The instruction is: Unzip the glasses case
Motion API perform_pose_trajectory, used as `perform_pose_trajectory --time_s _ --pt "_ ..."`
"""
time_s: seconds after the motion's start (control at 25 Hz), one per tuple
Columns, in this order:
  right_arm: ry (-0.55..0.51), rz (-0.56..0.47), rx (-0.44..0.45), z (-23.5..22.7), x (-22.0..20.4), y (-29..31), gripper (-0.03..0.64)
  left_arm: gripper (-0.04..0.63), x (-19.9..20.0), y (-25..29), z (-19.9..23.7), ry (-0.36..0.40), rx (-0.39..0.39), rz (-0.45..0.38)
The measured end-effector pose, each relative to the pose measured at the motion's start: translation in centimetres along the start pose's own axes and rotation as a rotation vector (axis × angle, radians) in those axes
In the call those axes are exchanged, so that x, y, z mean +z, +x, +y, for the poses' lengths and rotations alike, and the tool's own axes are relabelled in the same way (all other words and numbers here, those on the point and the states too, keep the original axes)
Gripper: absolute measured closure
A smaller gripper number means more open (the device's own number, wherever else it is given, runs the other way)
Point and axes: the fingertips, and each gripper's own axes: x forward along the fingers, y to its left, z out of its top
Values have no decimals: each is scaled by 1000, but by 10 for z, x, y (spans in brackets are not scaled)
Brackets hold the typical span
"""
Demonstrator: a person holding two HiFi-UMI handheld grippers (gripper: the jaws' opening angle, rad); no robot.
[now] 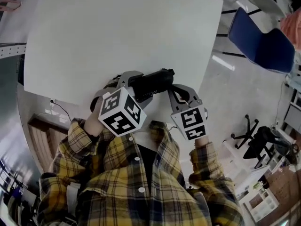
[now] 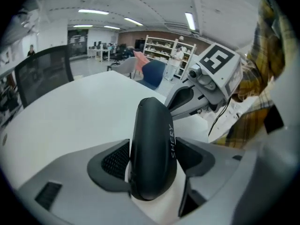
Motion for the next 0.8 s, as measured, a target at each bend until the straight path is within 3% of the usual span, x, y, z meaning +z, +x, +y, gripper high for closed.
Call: perform_pose_trajectory --time_s 0.12,0.2,0.44,0.56,0.68,0.8 --pt "148 -15 -12 7 -21 -7 618 281 8 9 -12 207 -23 38" --pt "214 -32 -20 13 -27 -9 618 281 16 13 -19 283 -37 42" --pt "340 -85 -23 24 -38 -19 618 281 42 27 -43 411 -70 33" --pt "375 -92 -25 30 -39 -14 618 281 41 36 -40 477 -44 29" --pt "382 -94 -48 26 -39 -10 618 281 39 44 -35 536 -11 38" --pt "322 -87 -78 23 -39 -13 618 287 39 43 -36 559 -5 37"
